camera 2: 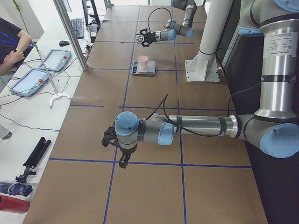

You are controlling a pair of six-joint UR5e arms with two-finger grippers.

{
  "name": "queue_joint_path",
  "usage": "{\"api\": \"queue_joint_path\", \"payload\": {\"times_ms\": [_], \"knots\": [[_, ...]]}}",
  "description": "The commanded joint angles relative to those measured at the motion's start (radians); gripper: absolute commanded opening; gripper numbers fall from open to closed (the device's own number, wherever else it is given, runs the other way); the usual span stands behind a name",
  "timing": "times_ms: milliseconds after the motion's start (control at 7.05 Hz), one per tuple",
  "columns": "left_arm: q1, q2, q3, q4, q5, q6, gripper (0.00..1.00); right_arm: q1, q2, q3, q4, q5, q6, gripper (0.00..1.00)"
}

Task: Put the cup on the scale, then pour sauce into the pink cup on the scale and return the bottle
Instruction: 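Lift the bottle with the right gripper and carry it toward the pink cup, then tilt the bottle spout down over the pink cup with the right gripper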

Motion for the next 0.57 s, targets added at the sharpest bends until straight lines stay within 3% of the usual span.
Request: {"api": "queue_joint_path", "payload": {"times_ms": [0,142,425], "knots": [[0.0,0.0,0.001,0.001,-0.001,0.0,1.0,-0.023,0.011,-0.011,-0.078,-0.086,0.0,0.0],[0.0,0.001,0.007,0.001,-0.001,0.0,1.0,-0.032,0.043,-0.013,-0.174,-0.116,0.0,0.0],[0.0,0.001,0.01,0.0,-0.002,0.002,1.0,-0.043,0.062,-0.015,-0.253,-0.145,-0.01,0.0]]}}
